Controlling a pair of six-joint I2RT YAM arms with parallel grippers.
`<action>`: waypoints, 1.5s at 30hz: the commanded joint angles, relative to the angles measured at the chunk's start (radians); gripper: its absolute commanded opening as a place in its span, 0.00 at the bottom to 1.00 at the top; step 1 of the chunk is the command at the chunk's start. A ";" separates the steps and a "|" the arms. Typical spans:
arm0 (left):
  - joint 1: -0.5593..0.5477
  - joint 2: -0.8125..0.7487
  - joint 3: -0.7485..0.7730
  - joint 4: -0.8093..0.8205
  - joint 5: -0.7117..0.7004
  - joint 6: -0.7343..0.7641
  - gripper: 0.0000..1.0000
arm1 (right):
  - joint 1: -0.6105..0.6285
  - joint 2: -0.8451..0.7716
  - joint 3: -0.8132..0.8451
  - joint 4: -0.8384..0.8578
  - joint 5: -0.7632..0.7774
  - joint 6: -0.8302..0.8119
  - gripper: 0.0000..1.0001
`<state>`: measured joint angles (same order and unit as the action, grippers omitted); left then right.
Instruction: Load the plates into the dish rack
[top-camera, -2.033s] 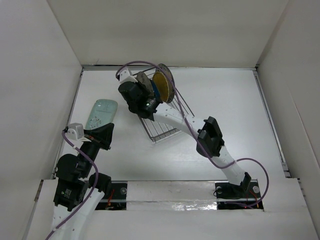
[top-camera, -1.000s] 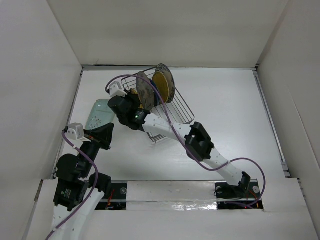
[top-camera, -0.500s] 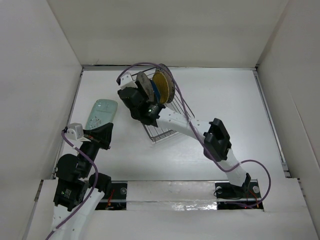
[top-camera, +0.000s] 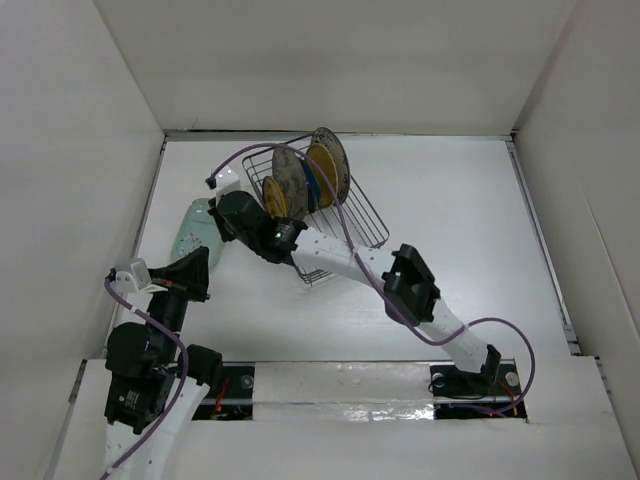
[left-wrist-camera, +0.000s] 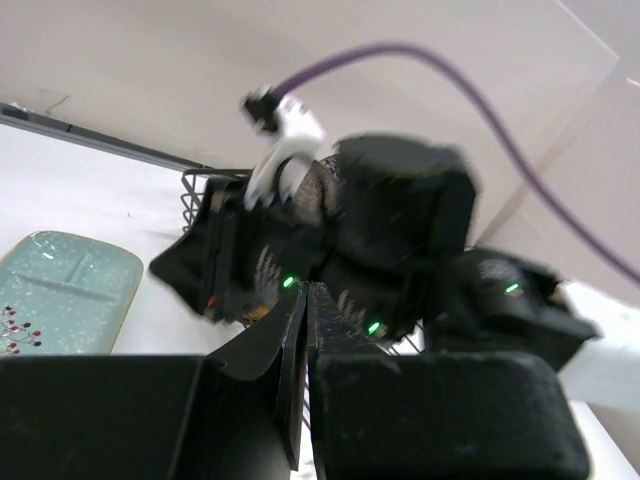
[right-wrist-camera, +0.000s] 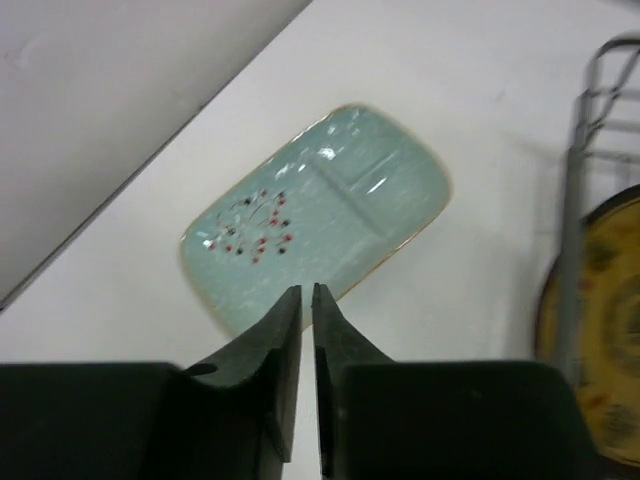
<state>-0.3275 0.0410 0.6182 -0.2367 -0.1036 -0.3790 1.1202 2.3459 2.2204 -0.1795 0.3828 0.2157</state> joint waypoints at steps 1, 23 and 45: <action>0.002 -0.018 0.035 0.023 -0.054 -0.014 0.00 | 0.004 0.053 0.071 -0.008 -0.113 0.164 0.19; 0.002 -0.038 0.020 0.045 -0.015 -0.020 0.00 | 0.004 0.369 0.209 -0.026 -0.093 0.432 0.68; 0.002 -0.036 0.020 0.051 -0.004 -0.018 0.00 | 0.004 -0.013 -0.445 0.169 -0.084 0.317 0.28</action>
<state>-0.3252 0.0174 0.6182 -0.2417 -0.1200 -0.3950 1.1107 2.3959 1.8332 -0.0223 0.2726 0.6041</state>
